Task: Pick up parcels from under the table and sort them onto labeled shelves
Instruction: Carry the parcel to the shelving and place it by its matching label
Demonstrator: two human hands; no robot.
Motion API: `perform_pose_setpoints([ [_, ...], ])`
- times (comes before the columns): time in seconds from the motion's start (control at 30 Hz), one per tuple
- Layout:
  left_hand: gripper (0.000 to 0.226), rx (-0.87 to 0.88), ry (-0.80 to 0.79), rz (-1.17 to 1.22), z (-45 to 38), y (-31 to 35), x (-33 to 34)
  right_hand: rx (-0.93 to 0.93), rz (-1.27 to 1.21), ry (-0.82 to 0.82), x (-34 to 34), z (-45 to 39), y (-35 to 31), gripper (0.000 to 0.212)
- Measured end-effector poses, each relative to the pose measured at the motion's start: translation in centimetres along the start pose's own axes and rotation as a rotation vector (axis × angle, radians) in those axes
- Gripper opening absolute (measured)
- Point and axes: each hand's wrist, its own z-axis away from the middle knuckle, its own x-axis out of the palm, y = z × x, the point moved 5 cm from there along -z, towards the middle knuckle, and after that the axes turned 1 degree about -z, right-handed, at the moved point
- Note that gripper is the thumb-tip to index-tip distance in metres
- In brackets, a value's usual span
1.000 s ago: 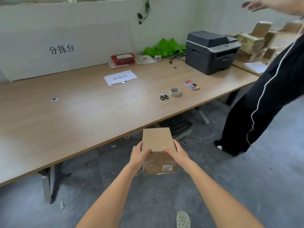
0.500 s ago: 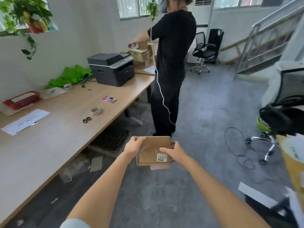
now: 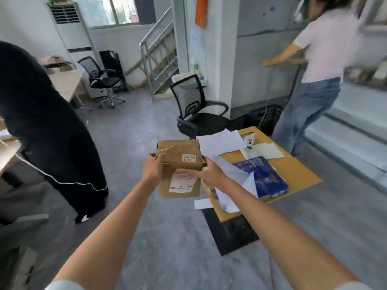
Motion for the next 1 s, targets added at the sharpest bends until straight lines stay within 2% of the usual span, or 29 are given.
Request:
perform_pose_setpoints([
  [0.07, 0.031, 0.100, -0.034, -0.002, 0.4, 4.6, 4.8, -0.038, 0.021, 0.082, -6.6, 0.9, -0.2, 0.071],
  [0.2, 0.044, 0.227, -0.146, 0.061, 2.3, 12.9, 14.1, -0.120, -0.012, 0.232, -18.9, 3.6, -0.5, 0.054],
  [0.37, 0.084, 0.133, -0.436, 0.231, 6.7, 19.0, 26.2, -0.093, -0.101, 0.459, -31.5, 8.9, 1.9, 0.050],
  [0.47, 0.095, 0.133, -0.581, 0.234, 9.7, 21.0, 33.7, -0.056, -0.143, 0.627, -37.6, 12.8, 4.6, 0.050],
  [0.6, 0.060, 0.149, -0.792, 0.216, 14.3, 22.6, 43.3, -0.003, -0.236, 0.830, -43.7, 18.2, 9.1, 0.043],
  [0.7, 0.054, 0.134, -0.933, 0.217, 17.8, 23.4, 50.5, 0.062, -0.229, 0.929, -47.6, 22.8, 11.5, 0.034],
  [0.77, 0.049, 0.131, -1.121, 0.163, 22.1, 24.7, 57.8, 0.107, -0.230, 1.080, -52.2, 27.1, 14.5, 0.028],
  [0.83, 0.060, 0.171, -1.210, 0.113, 23.6, 25.5, 61.0, 0.129, -0.210, 1.131, -54.3, 28.7, 15.3, 0.039],
  [0.87, 0.064, 0.182, -1.204, 0.120, 24.0, 25.5, 61.8, 0.137, -0.184, 1.124, -54.6, 29.0, 15.4, 0.046],
  [0.93, 0.061, 0.200, -1.210, 0.160, 24.8, 25.7, 62.9, 0.146, -0.162, 1.102, -55.2, 29.4, 15.5, 0.056],
  [1.0, 0.057, 0.222, -1.292, 0.130, 26.5, 26.3, 65.7, 0.176, -0.179, 1.158, -56.9, 30.5, 16.7, 0.059],
])
